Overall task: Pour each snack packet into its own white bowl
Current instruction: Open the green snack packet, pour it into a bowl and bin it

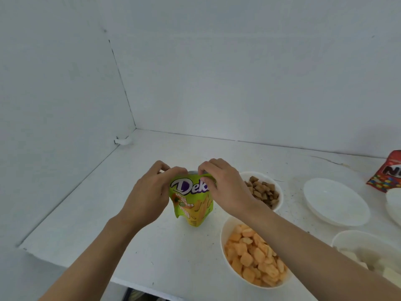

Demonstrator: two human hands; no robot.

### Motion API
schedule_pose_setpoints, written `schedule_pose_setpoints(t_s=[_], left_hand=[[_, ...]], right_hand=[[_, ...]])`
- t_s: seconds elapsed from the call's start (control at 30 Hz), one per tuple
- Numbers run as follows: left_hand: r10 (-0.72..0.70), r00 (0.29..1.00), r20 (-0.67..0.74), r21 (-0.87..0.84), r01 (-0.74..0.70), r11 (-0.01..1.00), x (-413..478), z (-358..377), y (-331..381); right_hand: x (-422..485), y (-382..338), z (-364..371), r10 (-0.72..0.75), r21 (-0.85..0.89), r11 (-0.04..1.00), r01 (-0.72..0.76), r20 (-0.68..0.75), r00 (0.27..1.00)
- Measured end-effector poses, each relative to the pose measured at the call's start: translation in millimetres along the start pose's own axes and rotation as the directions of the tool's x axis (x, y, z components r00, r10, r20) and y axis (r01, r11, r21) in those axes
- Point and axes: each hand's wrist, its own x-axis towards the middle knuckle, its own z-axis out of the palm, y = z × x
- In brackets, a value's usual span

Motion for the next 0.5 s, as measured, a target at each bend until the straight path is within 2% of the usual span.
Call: schedule_pose_setpoints(t_s=[0.17, 0.27, 0.4, 0.5], left_hand=[[-0.019, 0.999, 0.037, -0.049, 0.02, 0.999, 2.0, -2.1, -0.3], [-0.068, 0.994, 0.083, -0.063, 0.073, 0.995, 10.2, -4.2, 2.9], [-0.149, 0.976, 0.16, -0.124, 0.17, 0.978, 21.3, -9.3, 8.9], [-0.123, 0.977, 0.175, -0.107, 0.144, 0.984, 30.2, -13.2, 9.4]], right_hand=[[-5.6, 3.1, 4.0, 0.011, -0.025, 1.0, -0.01, 0.028, 1.0], [-3.8, 1.4, 3.2, 0.034, -0.034, 0.999, -0.033, 0.044, 0.998], [-0.7, -1.6, 4.4, 0.089, -0.067, 0.995, -0.08, 0.137, 0.987], [0.8, -0.1, 7.0, 0.065, -0.085, 0.995, -0.053, 0.145, 0.987]])
